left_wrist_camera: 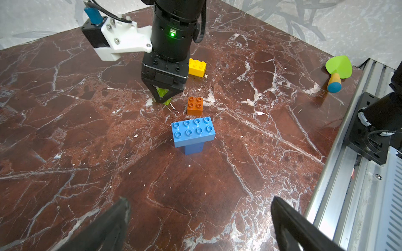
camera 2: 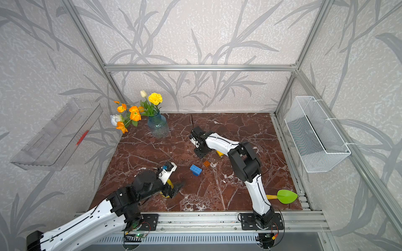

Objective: Assemble the letter f with lego
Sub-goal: Pick up the lego brick from the center of the board.

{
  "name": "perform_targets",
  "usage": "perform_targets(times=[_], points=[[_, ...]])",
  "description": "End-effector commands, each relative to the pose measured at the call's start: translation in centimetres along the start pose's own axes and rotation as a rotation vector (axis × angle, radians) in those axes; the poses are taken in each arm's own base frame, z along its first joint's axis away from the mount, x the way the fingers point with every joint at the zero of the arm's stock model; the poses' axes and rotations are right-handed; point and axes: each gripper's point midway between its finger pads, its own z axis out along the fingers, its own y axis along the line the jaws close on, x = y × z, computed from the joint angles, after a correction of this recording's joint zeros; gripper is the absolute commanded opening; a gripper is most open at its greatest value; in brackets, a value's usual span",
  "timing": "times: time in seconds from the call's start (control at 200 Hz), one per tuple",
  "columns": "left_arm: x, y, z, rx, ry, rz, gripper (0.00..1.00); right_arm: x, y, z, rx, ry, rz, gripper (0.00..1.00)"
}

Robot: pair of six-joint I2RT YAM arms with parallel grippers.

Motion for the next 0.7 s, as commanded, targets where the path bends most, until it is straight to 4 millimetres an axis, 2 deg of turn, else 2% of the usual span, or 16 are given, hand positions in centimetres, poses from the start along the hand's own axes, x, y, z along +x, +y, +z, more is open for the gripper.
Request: perform_targets(times=[0.0,0.375,0.695], points=[[-0.05,-0.30,0.15,0.016,-0.006,0.003,0.99,-0.16,-0.41,-0.15,0.005,0.009,0.012,0.49],[0.04,-0.32,0.25,0.017,0.000,0.003,0.99,0.23,-0.30,0.35,-0.012,0.023,0.016,0.42],[0.01,-0.34,0.23,0.019,-0.001,0.003,0.99,0.22,-0.30,0.52,-0.020,0.032,0.015,0.41]])
